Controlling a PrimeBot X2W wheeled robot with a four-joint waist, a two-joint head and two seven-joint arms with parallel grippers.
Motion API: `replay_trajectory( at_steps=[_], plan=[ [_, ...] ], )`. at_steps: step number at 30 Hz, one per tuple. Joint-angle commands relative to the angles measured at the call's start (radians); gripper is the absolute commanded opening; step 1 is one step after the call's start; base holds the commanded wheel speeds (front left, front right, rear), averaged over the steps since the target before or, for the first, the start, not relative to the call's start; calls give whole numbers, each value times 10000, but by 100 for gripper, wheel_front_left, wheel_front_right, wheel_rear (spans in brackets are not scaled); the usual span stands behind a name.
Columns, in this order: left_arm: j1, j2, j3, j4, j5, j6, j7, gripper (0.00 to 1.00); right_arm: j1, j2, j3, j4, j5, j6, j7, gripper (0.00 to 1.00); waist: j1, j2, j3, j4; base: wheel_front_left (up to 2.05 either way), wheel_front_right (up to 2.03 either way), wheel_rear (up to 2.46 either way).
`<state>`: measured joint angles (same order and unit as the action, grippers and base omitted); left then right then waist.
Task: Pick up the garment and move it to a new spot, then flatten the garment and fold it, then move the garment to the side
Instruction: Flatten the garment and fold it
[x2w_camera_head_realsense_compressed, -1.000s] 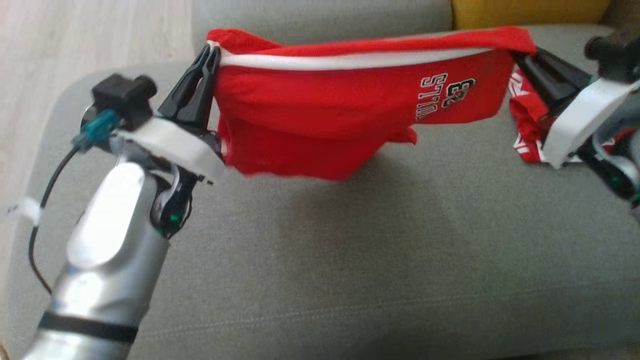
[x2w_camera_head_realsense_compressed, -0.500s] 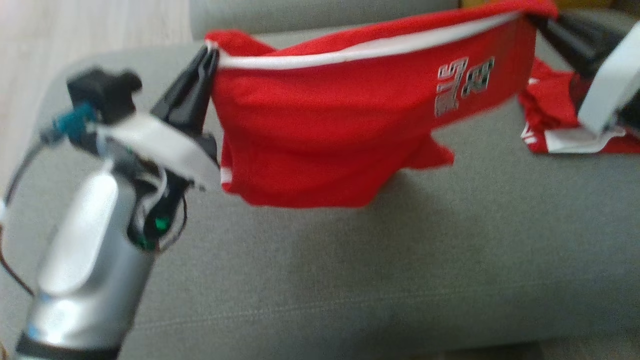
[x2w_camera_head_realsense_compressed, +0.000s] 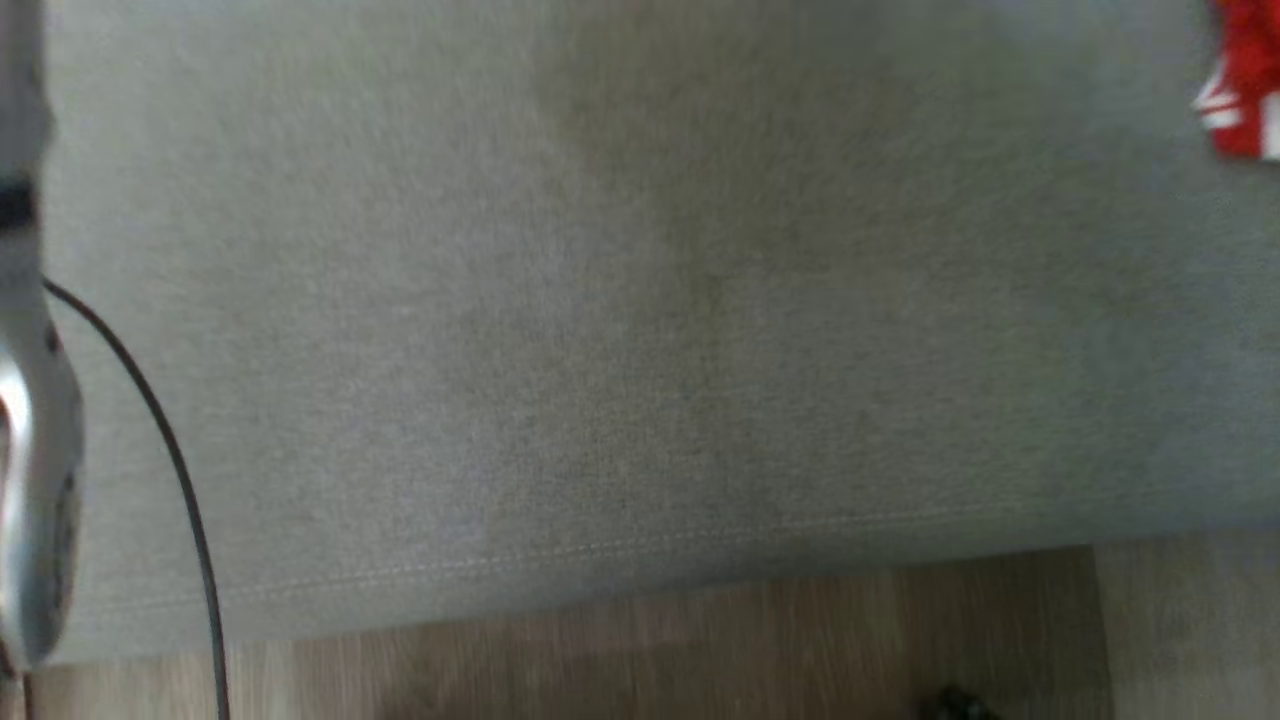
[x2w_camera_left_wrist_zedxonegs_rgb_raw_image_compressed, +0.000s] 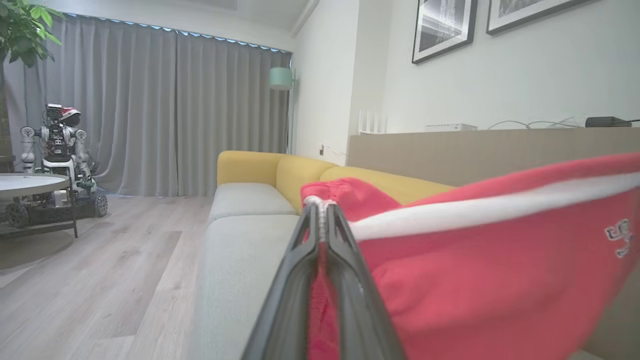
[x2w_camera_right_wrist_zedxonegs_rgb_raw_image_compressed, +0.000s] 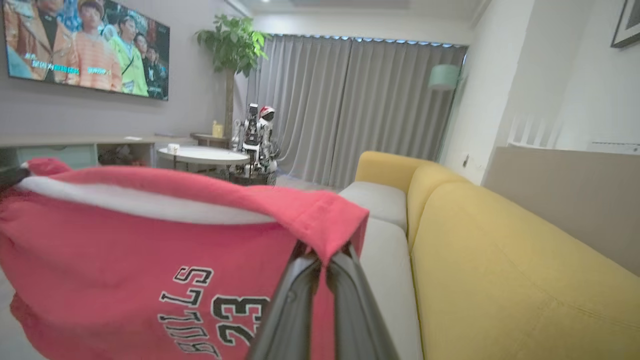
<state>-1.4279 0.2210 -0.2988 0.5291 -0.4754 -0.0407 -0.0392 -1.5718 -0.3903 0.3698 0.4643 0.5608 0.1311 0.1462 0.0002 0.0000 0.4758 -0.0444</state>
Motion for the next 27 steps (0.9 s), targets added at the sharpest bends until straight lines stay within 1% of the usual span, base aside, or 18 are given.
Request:
replay_trajectory(
  at_steps=[1,3,5,8,12,14,16,19,22,27],
  plan=[
    [-323,320,249,-96,84,-47,-210,0,-196,228,-239,-28,-180,-4,-327,0,-2,0,1051,107,0,0,0],
    [-737,172,260,589,162,-112,-910,0,-516,651,-487,775,-509,-4,-1259,0,-2,0,1160,194,0,0,0],
    [-906,19,187,1237,230,-218,-1498,0,-526,967,-498,1477,-670,-4,-1834,0,-2,0,1239,282,0,0,0],
    [-757,-260,103,2020,153,-429,-1935,0,-82,1288,-66,2222,-529,-4,-2127,0,-2,0,1300,381,0,0,0],
    [-30,-562,-135,2702,59,-693,-2151,0,1000,1374,548,2841,324,-4,-2062,0,-2,0,1222,522,0,0,0],
    [446,-620,-329,2916,113,-770,-2192,0,1646,1292,1038,2987,843,-4,-1701,0,-2,0,1101,573,0,0,0],
    [1024,-617,-494,3083,140,-821,-2211,0,2374,1161,1888,2917,1443,-4,-902,0,-2,0,889,572,0,0,0],
    [1925,-484,-764,2910,378,-859,-2220,0,3267,693,2704,2695,2530,-4,208,0,-2,0,560,627,0,0,0],
    [2977,-433,-899,2749,528,-872,-2222,0,4013,85,3398,2293,3427,-4,1011,0,-2,0,132,758,0,0,0],
    [4573,-314,-1217,2792,746,-885,-2223,0,4917,-697,4195,1789,4531,-4,1776,0,-2,0,-554,886,0,0,0]
  ],
)
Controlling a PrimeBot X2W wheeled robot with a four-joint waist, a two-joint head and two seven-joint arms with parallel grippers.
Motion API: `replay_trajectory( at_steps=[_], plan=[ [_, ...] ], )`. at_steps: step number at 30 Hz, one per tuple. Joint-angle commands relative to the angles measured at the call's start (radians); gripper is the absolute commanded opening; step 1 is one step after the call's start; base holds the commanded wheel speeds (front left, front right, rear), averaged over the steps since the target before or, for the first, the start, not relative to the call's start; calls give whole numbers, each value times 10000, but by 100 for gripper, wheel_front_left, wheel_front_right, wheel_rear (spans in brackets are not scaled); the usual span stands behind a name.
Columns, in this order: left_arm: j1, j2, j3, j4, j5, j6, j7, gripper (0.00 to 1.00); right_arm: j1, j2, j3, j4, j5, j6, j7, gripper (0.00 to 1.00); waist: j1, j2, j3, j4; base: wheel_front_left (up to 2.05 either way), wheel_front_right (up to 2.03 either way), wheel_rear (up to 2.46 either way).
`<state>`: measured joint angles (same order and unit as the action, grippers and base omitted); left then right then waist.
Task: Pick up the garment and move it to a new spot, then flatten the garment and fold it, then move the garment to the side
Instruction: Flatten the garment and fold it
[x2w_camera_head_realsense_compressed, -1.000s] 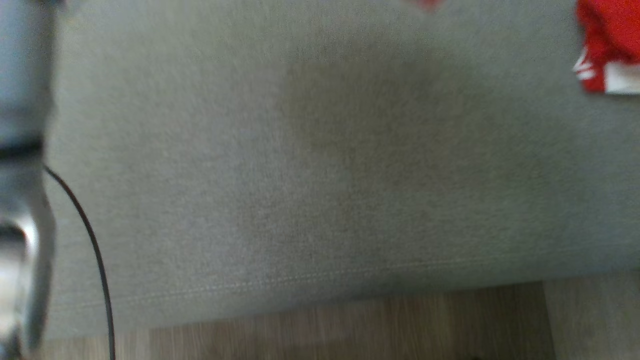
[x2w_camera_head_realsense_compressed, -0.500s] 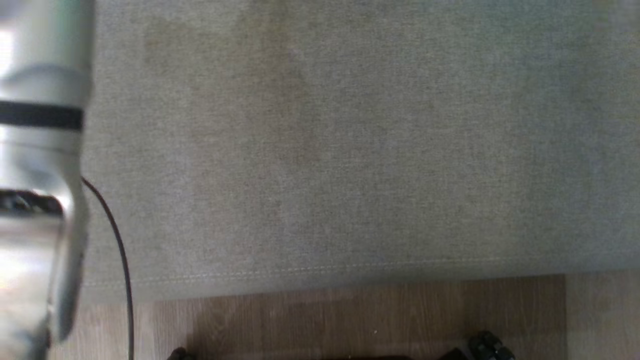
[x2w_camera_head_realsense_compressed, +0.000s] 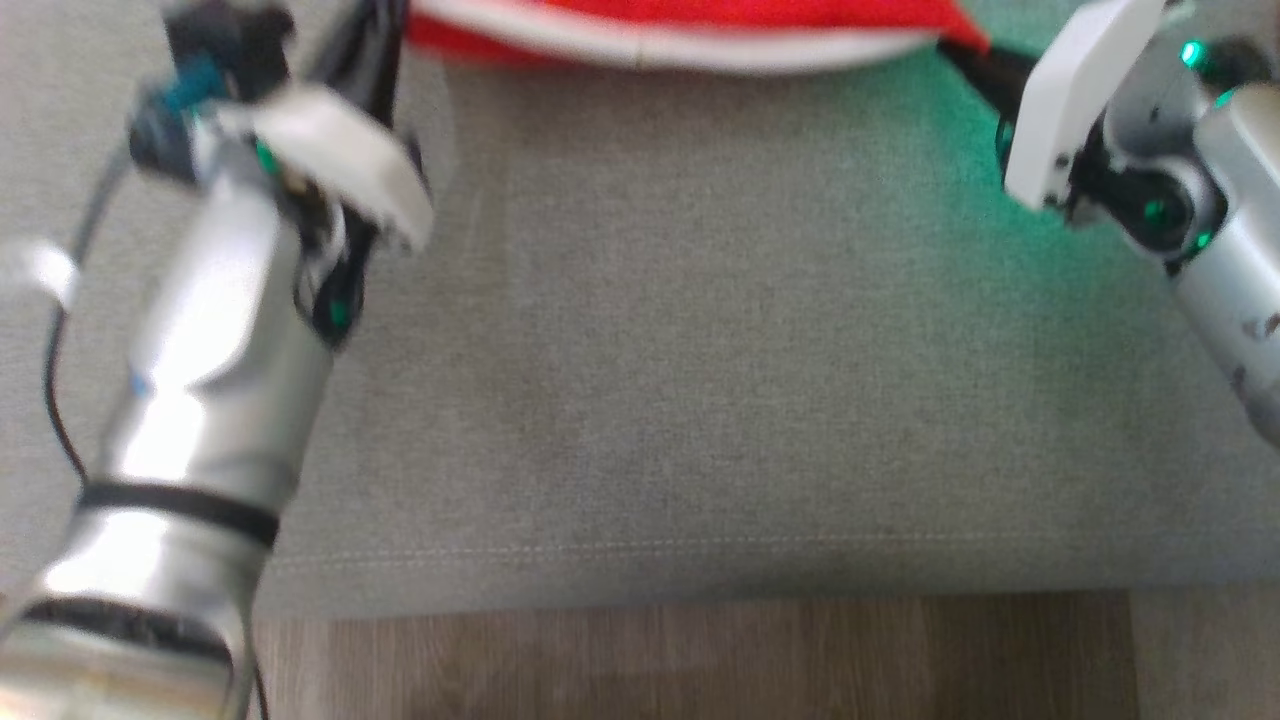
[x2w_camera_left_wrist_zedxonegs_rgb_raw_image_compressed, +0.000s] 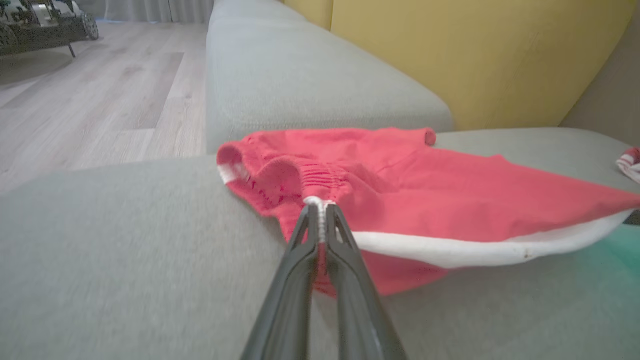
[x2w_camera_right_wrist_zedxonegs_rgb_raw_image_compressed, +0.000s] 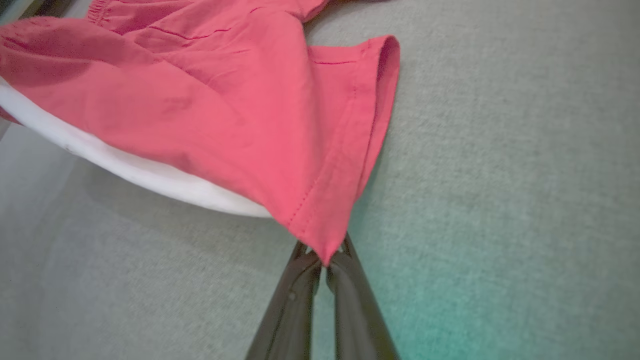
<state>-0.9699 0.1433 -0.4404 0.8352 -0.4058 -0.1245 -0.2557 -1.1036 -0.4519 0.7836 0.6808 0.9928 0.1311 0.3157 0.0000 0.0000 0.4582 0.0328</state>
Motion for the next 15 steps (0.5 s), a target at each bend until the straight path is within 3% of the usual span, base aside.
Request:
replay_trajectory(
  at_steps=[1,15],
  plan=[
    [255,478,138,-233,59,-49,-59,0,369,-201,178,-453,408,-4,205,0,0,0,-502,129,0,0,0],
    [2440,821,-1129,-900,658,-59,-60,0,1045,-1409,1978,-678,1264,-4,1507,0,0,0,-1538,367,0,0,0]
  ],
)
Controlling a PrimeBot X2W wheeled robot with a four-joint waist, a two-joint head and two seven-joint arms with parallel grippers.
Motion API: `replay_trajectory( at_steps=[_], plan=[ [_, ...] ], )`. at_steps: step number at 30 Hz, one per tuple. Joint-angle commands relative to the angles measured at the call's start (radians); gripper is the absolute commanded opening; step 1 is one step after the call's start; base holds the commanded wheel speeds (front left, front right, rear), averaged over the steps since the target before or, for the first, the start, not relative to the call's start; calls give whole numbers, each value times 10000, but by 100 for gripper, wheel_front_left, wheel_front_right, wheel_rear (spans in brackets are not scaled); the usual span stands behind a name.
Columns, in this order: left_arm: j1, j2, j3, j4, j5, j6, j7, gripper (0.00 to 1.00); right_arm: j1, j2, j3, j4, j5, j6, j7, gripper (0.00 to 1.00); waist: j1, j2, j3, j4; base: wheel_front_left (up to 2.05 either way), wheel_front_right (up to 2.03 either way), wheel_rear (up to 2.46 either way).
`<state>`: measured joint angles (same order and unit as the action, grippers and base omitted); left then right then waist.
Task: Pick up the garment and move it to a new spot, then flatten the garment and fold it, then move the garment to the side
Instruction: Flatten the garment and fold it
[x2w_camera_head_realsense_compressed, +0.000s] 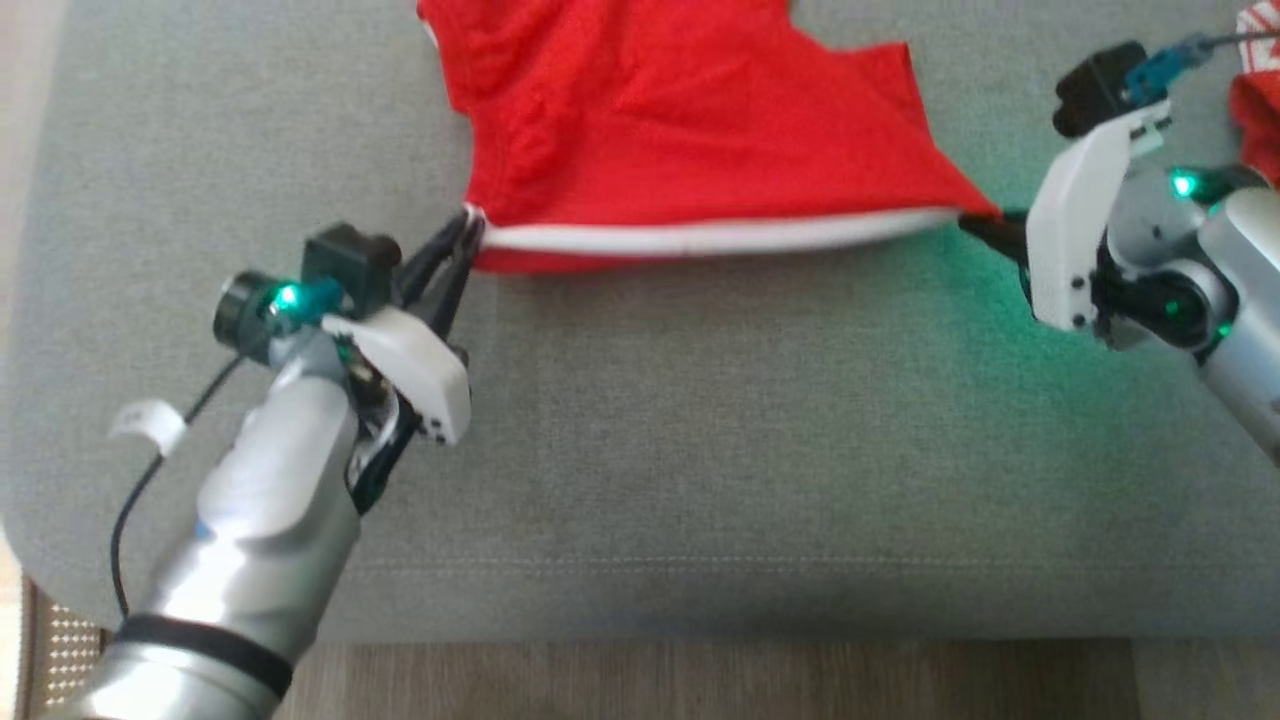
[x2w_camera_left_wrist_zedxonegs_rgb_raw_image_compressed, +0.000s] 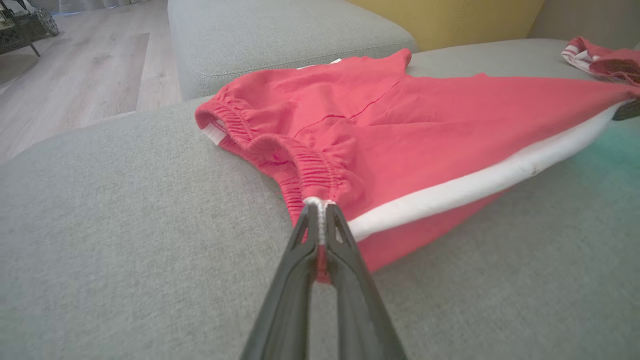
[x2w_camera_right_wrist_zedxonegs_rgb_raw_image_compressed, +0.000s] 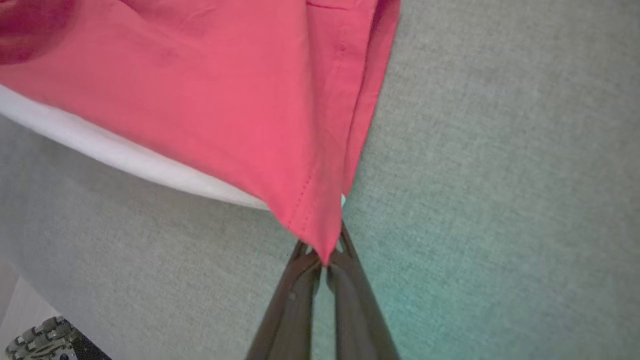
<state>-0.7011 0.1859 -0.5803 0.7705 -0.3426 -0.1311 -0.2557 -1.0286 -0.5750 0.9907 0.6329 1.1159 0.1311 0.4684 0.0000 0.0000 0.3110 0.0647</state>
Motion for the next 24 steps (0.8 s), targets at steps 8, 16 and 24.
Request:
replay_trajectory(
  at_steps=[8,16,24],
  plan=[
    [858,411,-4,-705,274,5,-60,0,957,-1078,687,-392,916,-4,1268,0,0,0,-860,163,0,0,0],
    [1994,440,-681,-939,-431,5,-60,0,1789,-1716,947,-698,1723,-4,2453,0,0,0,-1602,152,0,0,0],
    [2955,941,-1876,-1672,-1359,4,209,0,2565,-2625,1216,-1393,2115,-4,3793,0,0,0,-2227,218,0,0,0]
  ],
)
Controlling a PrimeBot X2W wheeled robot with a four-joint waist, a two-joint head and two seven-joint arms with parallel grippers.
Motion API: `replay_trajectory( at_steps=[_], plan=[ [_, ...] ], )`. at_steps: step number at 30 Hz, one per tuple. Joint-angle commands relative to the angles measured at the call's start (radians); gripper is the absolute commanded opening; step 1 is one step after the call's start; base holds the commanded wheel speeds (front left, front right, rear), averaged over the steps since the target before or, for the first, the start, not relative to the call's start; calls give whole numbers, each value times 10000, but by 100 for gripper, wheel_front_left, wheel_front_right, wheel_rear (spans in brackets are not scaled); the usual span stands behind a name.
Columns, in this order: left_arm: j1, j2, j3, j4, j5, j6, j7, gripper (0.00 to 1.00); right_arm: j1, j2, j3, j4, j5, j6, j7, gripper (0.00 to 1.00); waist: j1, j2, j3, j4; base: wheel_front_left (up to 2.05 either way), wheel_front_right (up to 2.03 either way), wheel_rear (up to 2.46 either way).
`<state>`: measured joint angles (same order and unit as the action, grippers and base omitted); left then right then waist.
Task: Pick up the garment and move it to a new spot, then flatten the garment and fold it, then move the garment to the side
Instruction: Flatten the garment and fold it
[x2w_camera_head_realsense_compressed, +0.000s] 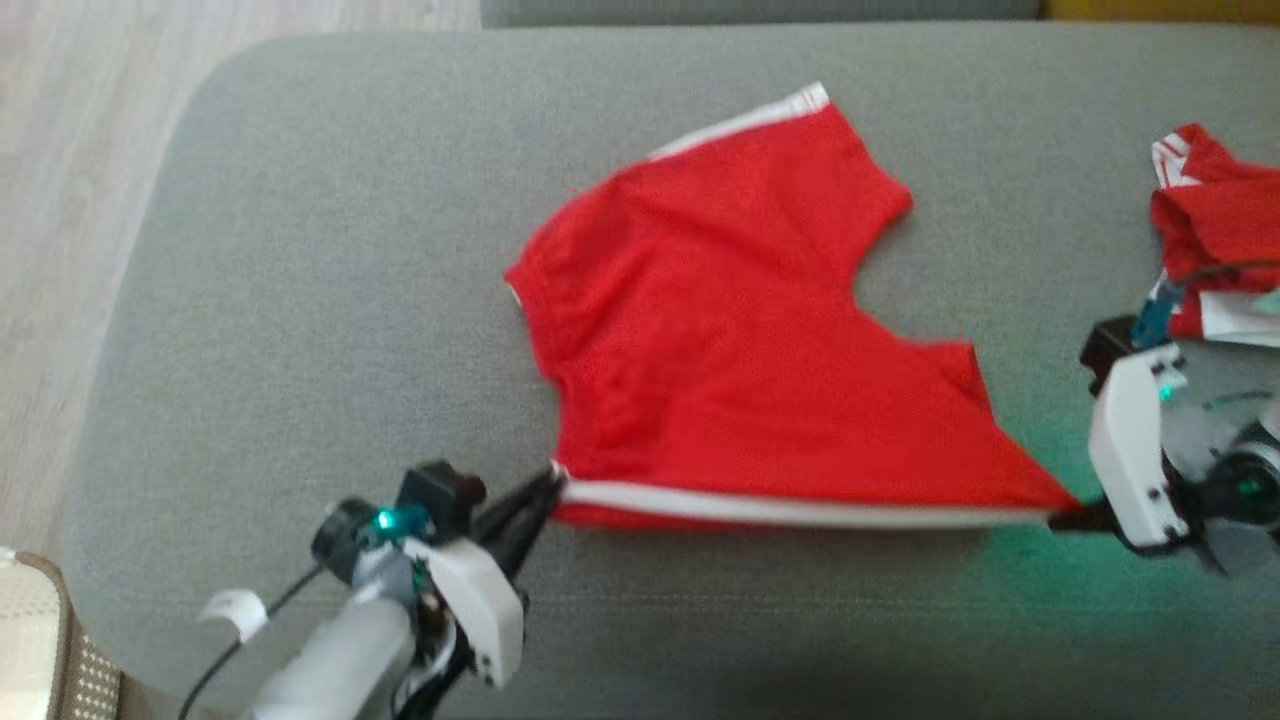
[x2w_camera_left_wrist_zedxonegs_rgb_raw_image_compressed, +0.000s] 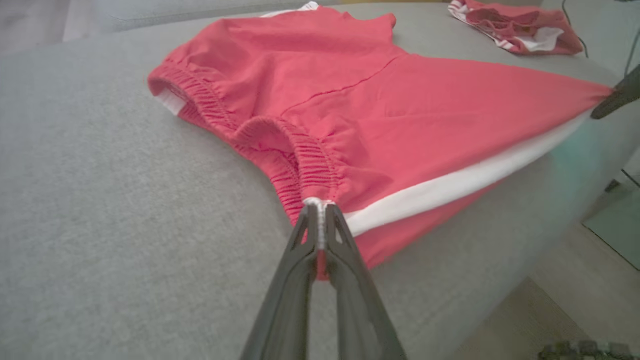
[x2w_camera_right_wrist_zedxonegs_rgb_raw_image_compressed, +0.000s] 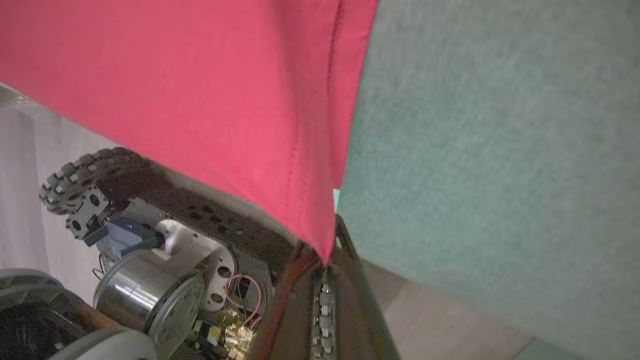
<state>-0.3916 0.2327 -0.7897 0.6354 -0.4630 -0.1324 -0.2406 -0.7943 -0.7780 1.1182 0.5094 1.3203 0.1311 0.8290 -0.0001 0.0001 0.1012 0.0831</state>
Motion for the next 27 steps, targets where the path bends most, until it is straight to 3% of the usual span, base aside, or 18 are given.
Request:
replay_trajectory(
  at_steps=[1,6,12,20,27],
  plan=[
    [-31,582,44,-503,-296,18,165,0,303,-719,-50,-311,134,-4,370,0,1,-1,-175,44,0,0,0],
    [342,1147,-385,-1422,-874,18,548,0,621,-1299,-203,-1095,465,-4,1026,0,1,-1,-328,100,0,0,0],
    [289,1445,-331,-2227,-1087,43,645,0,325,-1373,-936,-1263,628,-4,868,0,1,-1,-213,223,0,0,0],
    [-640,1240,39,-3019,-1295,161,812,0,-993,-770,-2205,-778,831,-4,980,0,1,-1,394,758,0,0,0],
    [-1575,888,244,-3042,-1440,148,849,0,-2453,-7,-2947,397,509,-4,1262,0,1,-1,976,1280,0,0,0]
  ],
)
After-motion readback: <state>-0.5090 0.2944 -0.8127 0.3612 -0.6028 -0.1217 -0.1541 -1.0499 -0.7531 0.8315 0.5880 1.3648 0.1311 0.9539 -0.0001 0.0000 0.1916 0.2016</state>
